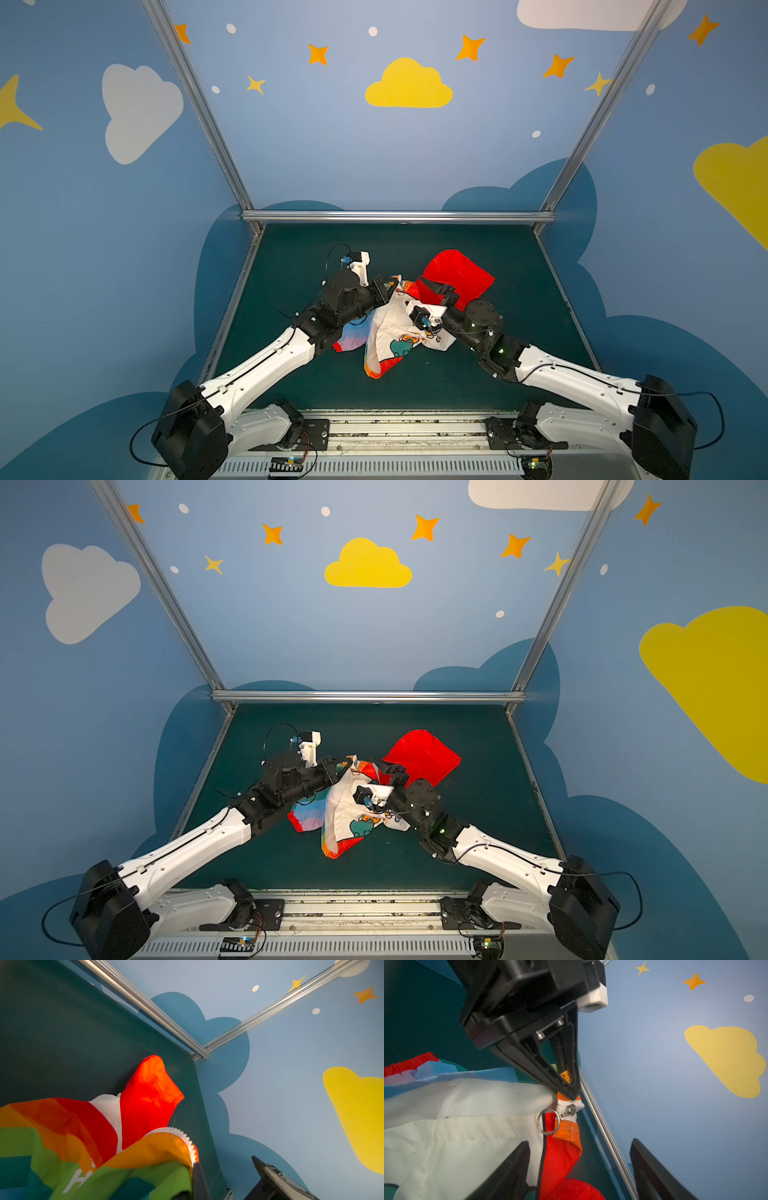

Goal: Zip up the jacket

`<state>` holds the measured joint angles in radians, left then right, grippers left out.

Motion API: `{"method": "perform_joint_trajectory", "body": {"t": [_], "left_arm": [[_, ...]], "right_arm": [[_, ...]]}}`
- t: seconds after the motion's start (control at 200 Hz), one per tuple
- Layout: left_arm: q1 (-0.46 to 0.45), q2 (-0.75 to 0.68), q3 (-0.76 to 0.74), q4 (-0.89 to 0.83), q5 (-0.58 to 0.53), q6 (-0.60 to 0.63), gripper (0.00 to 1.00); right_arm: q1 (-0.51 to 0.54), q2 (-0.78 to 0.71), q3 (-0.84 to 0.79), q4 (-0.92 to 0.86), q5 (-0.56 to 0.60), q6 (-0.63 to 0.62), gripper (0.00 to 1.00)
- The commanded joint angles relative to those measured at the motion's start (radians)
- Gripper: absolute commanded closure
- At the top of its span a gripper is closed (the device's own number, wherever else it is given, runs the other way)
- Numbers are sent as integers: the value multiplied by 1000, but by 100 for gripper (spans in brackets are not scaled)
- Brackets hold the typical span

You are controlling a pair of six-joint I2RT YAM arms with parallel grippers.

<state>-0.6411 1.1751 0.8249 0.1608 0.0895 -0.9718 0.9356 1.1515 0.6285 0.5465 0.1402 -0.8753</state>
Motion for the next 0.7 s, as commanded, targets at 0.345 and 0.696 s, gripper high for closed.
{"method": "perform_joint_trajectory", "body": {"t": [0.345,0.696], "left_arm": [[15,-43,28,-7,32,-15,97],[16,-38,16,9,26,-19,97]], "right_arm": [[8,153,84,225,59,-65,21],[26,134,87,189,30,-87,22]]}}
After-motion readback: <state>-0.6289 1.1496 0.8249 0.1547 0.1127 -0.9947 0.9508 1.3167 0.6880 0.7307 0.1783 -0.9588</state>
